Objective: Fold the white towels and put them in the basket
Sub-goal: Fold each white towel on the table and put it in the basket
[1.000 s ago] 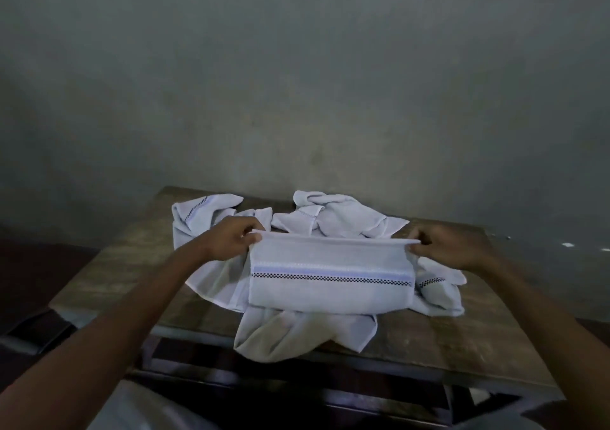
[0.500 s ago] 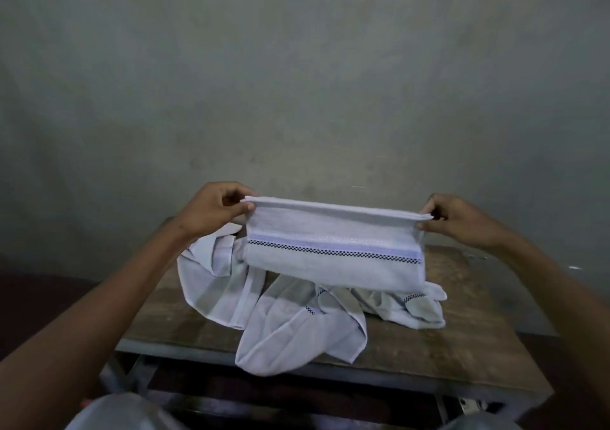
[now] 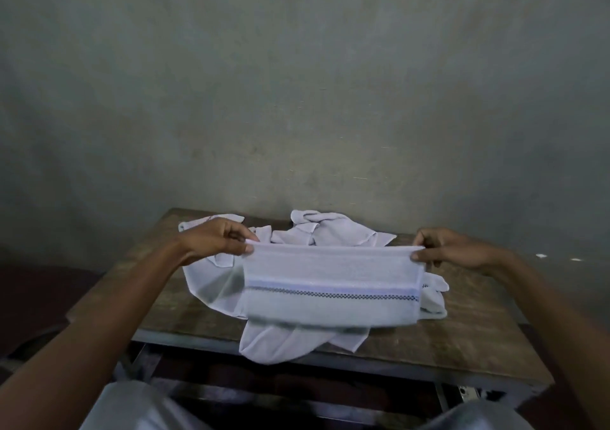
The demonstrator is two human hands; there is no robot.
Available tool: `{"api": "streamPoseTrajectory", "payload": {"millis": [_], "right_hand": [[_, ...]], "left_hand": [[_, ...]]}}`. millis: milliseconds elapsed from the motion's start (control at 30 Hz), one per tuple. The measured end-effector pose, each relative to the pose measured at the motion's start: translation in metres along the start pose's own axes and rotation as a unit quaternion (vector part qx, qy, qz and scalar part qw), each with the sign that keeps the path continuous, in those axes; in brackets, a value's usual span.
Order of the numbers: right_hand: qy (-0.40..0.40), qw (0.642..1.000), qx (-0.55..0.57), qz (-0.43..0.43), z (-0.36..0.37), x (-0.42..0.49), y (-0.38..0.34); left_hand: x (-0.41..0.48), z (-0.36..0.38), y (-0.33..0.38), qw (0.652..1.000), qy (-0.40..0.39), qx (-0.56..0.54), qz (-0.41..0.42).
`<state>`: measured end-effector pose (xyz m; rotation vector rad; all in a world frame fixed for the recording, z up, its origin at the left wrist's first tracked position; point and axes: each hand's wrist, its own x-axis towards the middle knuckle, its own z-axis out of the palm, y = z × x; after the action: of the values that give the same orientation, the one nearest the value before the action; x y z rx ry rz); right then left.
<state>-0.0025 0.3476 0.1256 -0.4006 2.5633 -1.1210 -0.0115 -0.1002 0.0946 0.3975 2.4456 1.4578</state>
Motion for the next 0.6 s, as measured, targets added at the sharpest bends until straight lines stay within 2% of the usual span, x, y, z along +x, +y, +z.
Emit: {"api": "streamPoseTrajectory", "payload": {"millis": [67,167,267,333,400,600], "right_hand": [[-0.010,1.000,-0.020,0.013,0.009,0.013,0.009],[0.023,0.997,-0.063,0.024,0.017,0.030,0.017],[0.127,0.989,-0.071,0.002,0.026,0.033,0.012],[0.221,0.971,-0.084,-0.030,0.036,0.032,0.009],[0.275,0.953,-0.102,-0.071,0.051,0.032,0.019],[0.226,0.948,-0.202,-0.092,0.124,0.029,0.105]], "left_hand": [[0.010,0.001,-0.013,1.000,-0.001,0.023,-0.012],[0.024,0.005,-0.020,0.997,0.037,0.061,-0.010],[0.027,0.011,-0.020,0.989,0.113,0.086,0.032],[0.024,0.013,-0.023,0.977,0.167,0.108,0.078],[0.018,0.019,-0.031,0.967,0.195,0.121,0.111],[-0.009,0.072,-0.115,0.965,0.162,0.185,0.090]]}}
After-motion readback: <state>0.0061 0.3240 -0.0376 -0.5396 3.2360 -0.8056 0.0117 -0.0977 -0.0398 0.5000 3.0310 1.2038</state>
